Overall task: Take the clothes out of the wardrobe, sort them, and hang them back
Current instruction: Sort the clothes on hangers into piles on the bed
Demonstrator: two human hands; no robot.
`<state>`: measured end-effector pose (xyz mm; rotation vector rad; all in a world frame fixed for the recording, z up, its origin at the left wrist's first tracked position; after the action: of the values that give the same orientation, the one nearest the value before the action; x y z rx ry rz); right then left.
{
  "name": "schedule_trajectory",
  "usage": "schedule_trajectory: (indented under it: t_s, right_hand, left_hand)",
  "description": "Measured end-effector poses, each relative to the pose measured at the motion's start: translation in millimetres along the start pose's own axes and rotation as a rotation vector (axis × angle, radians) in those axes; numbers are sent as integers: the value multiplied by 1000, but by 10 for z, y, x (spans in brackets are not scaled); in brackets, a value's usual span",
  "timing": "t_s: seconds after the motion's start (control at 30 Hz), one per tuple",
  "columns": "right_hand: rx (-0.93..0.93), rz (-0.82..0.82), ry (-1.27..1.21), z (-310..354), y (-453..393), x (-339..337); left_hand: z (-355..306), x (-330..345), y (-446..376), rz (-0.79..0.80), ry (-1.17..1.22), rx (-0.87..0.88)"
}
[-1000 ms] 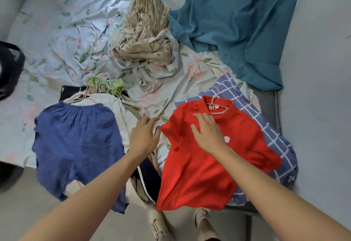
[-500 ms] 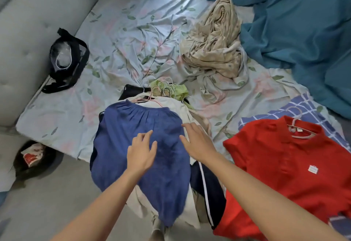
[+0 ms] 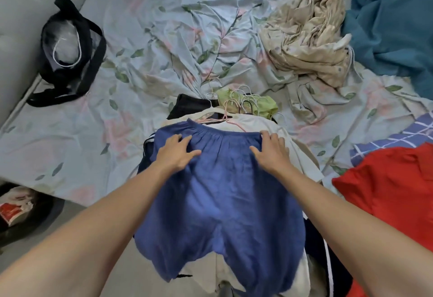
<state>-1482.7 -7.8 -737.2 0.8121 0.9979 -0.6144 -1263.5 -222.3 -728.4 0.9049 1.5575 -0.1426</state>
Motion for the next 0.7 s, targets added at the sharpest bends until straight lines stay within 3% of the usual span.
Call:
schedule_trajectory:
  t_s: [0.13,0.27,0.43,0.53,0.7]
  right_hand:
    - [108,24,-134,40,-33,79]
    - [92,0,-169,86,119,-20]
    - [65,-214,-243,260,481,-593]
    - [8,-256,-320,447,845,-972]
    - [-35,-287,-431,534,1647,-1655]
  left_hand:
    - [8,75,76,-21,-27,55]
    - [37,5,183,-9,-25,89]
    - [-68,-447,380,-228,88,106]
    - [-233,-870,602,-362,191,165]
    - [-487,-1499,1223,-323,262,214]
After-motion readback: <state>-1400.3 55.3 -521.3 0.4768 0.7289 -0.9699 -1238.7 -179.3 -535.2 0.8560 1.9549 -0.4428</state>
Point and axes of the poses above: each hand's wrist, its own y-axis away from the middle knuckle, its own x-axis out of the palm, z = x × y, the point moved 7 cm from there along -y, towards the middle knuckle, and after that the axes turned 11 degrees about -z, right-handed, at the moved point
